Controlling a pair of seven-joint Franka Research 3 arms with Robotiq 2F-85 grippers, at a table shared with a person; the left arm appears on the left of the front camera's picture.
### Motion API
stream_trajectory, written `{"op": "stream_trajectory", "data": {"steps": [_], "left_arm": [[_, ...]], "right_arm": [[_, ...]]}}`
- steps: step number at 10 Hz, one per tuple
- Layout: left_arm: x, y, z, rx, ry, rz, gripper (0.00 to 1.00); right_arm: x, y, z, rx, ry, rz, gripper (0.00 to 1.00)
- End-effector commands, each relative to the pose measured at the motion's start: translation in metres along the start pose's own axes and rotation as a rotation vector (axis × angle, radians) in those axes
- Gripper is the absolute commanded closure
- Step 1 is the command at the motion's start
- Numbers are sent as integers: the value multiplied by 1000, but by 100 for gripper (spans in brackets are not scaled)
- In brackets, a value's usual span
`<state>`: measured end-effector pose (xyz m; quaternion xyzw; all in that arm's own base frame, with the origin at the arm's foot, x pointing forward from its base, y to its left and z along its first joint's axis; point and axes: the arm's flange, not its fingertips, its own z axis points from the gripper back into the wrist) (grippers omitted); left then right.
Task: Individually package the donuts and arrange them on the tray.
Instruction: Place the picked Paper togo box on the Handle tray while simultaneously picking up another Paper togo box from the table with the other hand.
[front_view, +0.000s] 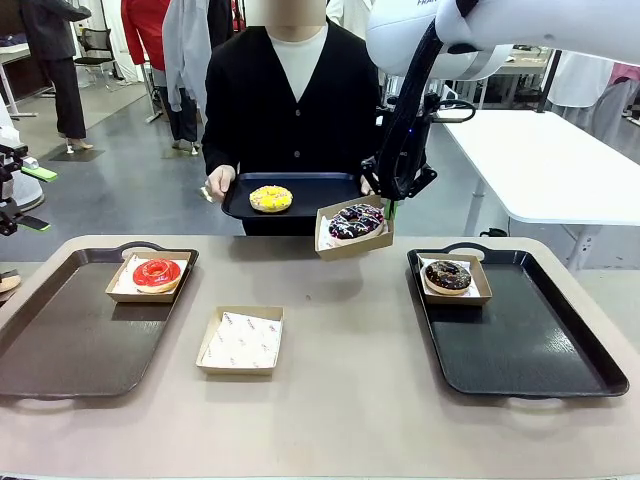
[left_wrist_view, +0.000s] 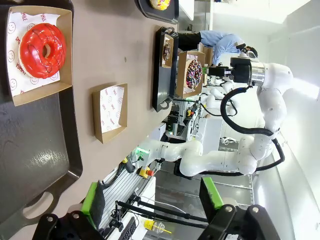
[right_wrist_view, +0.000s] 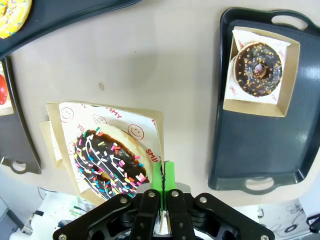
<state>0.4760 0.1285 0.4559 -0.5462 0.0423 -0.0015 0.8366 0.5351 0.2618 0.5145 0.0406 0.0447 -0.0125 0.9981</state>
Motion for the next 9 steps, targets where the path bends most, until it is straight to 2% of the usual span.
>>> {"op": "stream_trajectory", "data": {"steps": [1, 5, 7, 8, 9], "left_arm": [[0, 0, 2, -8, 7, -15, 0], [0, 0, 0, 0, 0, 0, 0], [0, -27, -11, 110, 72, 6, 0], [1, -46, -21, 171, 101, -18, 0], [3, -70, -35, 246, 138, -33, 0]], "right_arm": [[-3, -2, -1, -3, 1, -1, 100], [0, 0, 0, 0, 0, 0, 99], [-28, -9, 8, -80, 10, 156, 99], [-42, -23, 15, -109, 14, 183, 99], [-58, -46, 24, -81, 5, 173, 99]]}}
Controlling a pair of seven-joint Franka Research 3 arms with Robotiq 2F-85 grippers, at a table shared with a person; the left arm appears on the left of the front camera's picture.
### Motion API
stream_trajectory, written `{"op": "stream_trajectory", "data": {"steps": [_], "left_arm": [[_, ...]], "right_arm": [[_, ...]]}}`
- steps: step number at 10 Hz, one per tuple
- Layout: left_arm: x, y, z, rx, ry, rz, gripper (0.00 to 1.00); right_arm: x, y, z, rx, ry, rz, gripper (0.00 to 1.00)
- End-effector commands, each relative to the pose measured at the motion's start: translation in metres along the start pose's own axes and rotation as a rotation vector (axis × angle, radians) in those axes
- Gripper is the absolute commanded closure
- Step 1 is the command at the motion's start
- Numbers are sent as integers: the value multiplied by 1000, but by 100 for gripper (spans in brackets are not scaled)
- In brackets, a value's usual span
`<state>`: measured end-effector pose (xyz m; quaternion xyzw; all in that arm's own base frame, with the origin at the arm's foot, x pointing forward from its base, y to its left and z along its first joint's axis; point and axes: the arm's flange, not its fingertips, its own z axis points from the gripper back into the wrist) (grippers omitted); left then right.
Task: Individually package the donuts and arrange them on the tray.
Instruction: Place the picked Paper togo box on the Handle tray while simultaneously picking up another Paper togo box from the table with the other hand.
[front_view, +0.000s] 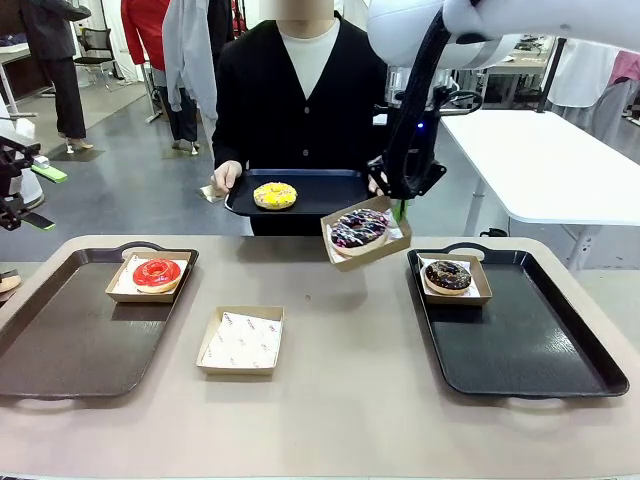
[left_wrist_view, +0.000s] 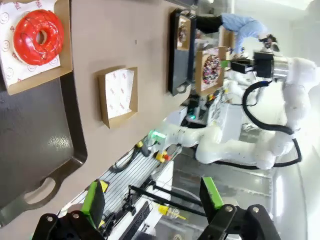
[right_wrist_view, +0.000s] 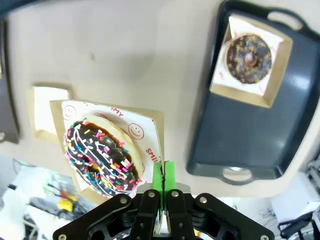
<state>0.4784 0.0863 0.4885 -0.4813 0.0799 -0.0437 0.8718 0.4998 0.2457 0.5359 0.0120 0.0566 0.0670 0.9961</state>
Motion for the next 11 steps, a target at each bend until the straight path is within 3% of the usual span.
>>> {"op": "stream_trajectory", "data": {"steps": [1, 4, 8, 11], "left_arm": [[6, -45, -16, 160, 61, -24, 0], [14, -99, -60, 363, 127, -57, 0], [30, -136, -143, 628, 179, -83, 0], [41, -143, -216, 774, 229, -109, 0]], "right_arm": [[-42, -48, 5, 0, -36, -1, 99], [-82, -110, -9, 52, -32, -47, 99], [-125, -177, -60, 93, -33, -178, 99], [-127, -195, -81, 21, -45, -198, 99]]}}
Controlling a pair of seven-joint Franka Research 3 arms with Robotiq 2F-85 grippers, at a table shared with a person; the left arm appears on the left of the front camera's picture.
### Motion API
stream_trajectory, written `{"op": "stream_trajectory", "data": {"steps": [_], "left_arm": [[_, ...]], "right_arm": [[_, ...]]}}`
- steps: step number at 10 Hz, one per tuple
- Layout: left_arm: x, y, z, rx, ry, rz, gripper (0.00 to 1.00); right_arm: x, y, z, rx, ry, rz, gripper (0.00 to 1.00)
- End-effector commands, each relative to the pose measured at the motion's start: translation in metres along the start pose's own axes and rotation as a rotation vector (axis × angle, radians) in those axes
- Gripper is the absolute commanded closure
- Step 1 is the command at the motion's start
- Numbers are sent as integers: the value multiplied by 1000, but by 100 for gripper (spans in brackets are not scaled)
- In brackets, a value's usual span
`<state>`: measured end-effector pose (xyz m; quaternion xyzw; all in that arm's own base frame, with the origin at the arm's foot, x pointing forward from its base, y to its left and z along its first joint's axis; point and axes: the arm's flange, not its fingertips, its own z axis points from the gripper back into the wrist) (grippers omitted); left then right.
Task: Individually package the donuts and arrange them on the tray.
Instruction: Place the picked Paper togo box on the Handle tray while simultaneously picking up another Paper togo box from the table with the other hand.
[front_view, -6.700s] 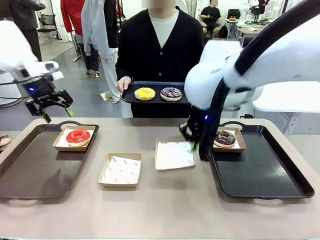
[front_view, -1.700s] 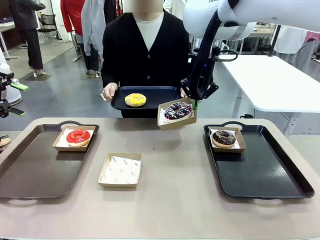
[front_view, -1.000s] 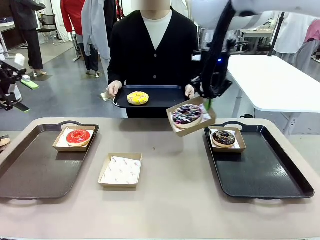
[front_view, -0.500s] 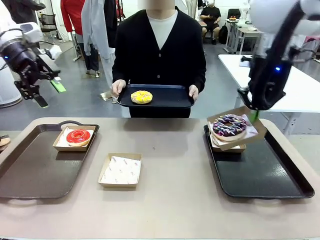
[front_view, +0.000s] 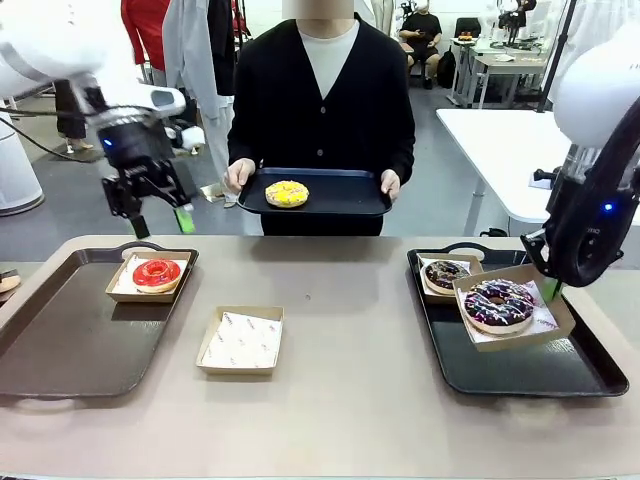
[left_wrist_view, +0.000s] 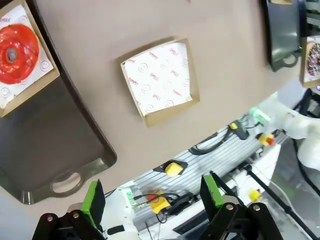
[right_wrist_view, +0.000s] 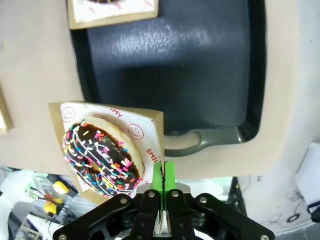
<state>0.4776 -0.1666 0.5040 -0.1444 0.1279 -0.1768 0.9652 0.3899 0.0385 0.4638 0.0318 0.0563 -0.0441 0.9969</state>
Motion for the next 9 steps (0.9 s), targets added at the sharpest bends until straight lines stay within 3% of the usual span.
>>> {"op": "stream_trajectory", "data": {"steps": [1, 5, 6, 8, 9], "left_arm": [[14, -19, -33, 112, 31, 10, 0], [29, -38, -107, 225, 66, 8, 0], [27, -38, -117, 226, 47, 10, 0], [33, -36, -131, 235, -120, 18, 0], [29, -38, -133, 261, -148, 21, 0]], "right_arm": [[12, -3, -3, -29, -61, 46, 99], [54, 2, -18, -59, -25, 71, 99], [30, 0, -14, -36, -44, 50, 99], [30, 0, -14, -36, -44, 50, 99], [30, 0, -14, -36, -44, 50, 99]]}}
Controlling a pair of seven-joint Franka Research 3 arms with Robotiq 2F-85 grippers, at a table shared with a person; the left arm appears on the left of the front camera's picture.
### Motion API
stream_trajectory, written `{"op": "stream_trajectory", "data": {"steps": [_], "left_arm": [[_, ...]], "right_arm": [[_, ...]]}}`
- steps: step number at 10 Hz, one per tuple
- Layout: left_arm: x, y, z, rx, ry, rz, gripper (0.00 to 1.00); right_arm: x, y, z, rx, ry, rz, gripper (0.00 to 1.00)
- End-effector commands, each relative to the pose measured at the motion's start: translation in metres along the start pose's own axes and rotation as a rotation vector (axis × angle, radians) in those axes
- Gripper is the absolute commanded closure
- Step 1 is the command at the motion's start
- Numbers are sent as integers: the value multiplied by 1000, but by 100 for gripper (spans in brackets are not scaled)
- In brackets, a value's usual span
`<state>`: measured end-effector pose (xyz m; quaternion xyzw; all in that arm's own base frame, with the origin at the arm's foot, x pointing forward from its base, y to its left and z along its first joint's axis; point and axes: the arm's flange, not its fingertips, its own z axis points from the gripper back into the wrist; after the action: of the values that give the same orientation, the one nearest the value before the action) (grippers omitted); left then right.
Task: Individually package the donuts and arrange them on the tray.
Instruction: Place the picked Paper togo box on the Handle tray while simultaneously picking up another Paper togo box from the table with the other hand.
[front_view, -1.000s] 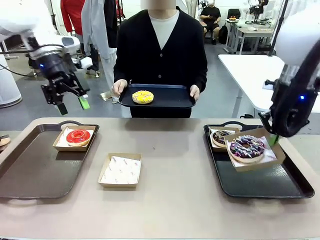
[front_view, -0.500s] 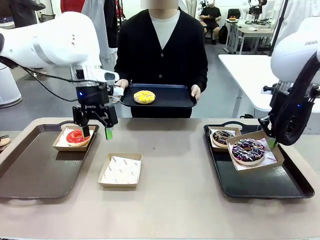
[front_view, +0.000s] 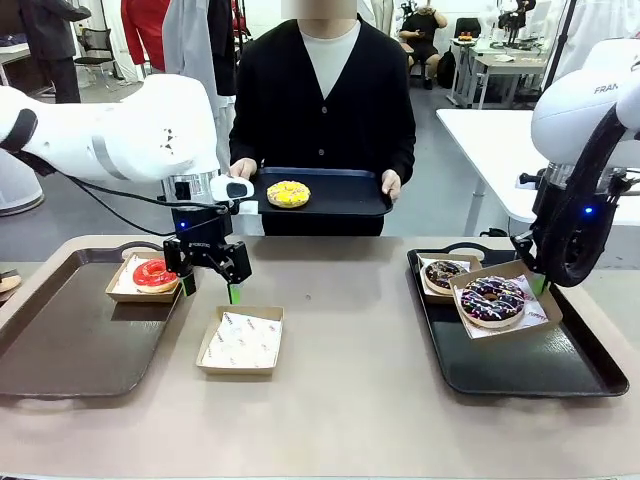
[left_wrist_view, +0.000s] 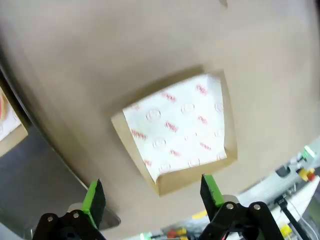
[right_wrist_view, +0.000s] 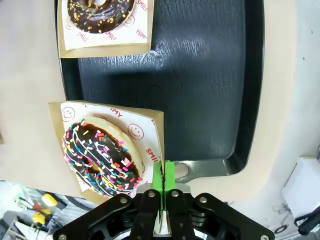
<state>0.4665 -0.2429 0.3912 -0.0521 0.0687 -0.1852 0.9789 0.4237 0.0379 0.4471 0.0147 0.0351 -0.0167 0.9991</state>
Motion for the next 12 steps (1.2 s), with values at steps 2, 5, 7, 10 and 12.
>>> {"op": "stream_trajectory", "data": {"steps": [2, 5, 7, 10, 12], "left_arm": [[-11, 0, 0, 99, -127, 9, 0], [-1, 1, 3, 41, -97, -10, 0], [-1, 1, 3, 41, -97, -10, 0], [-1, 1, 3, 41, -97, -10, 0], [-1, 1, 3, 41, -97, -10, 0]], "right_arm": [[-6, -1, -1, 0, -2, -4, 99], [-6, -1, -1, 0, -2, -4, 99], [-6, -1, -1, 0, -2, -4, 99], [-6, -1, -1, 0, -2, -4, 99], [-2, 0, 1, 0, -2, 0, 99]]}}
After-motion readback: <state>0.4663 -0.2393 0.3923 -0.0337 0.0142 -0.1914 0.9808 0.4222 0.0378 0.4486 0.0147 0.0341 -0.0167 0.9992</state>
